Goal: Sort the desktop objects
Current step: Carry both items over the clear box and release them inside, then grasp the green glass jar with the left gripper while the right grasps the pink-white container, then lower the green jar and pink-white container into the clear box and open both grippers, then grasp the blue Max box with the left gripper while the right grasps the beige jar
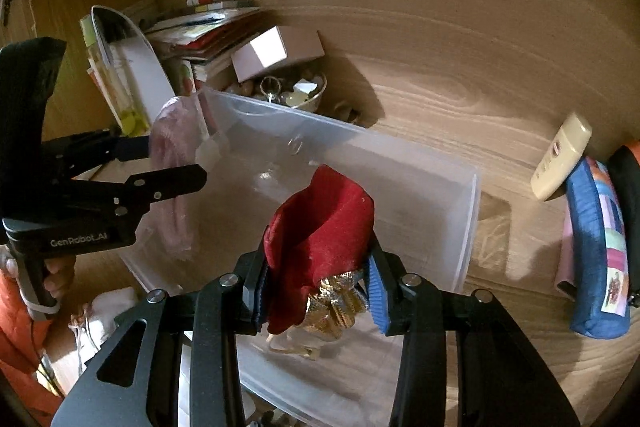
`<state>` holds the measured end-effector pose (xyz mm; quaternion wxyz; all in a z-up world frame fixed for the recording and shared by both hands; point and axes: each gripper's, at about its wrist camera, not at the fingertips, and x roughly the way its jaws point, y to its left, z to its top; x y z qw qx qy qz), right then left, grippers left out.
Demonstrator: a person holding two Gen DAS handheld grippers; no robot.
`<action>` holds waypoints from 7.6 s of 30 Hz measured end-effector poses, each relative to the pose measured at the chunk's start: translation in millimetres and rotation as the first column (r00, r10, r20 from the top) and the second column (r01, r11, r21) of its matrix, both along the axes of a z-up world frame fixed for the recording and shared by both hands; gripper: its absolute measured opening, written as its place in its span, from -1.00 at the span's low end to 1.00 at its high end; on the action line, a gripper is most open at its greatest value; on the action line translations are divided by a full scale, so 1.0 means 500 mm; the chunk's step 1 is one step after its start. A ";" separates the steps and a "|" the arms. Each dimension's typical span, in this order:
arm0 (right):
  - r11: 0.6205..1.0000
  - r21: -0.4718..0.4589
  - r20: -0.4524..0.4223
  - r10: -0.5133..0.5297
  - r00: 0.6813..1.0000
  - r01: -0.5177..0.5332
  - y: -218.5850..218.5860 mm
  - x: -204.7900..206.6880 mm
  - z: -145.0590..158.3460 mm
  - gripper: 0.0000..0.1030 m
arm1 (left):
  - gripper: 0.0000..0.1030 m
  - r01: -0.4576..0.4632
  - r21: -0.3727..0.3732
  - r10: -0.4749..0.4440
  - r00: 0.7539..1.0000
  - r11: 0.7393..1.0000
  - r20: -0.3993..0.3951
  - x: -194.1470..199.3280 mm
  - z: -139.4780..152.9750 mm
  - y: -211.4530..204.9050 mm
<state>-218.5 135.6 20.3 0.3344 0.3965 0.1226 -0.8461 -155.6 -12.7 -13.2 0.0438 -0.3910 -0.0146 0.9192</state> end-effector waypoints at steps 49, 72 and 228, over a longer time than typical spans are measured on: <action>0.995 -0.018 -0.231 -0.098 0.968 0.097 0.090 0.195 0.080 0.66 | 0.91 -0.139 -0.054 0.127 0.975 0.989 -0.180 0.232 0.113 -0.017; 0.987 -0.007 -0.090 -0.160 0.983 0.160 0.191 0.245 -0.028 0.68 | 0.91 -0.018 -0.010 0.018 1.000 1.000 0.025 0.197 0.008 0.068; 0.986 -0.125 -0.191 -0.135 0.972 0.112 0.097 0.149 0.069 0.46 | 0.81 -0.113 -0.051 0.105 0.985 0.992 -0.140 0.189 0.093 -0.030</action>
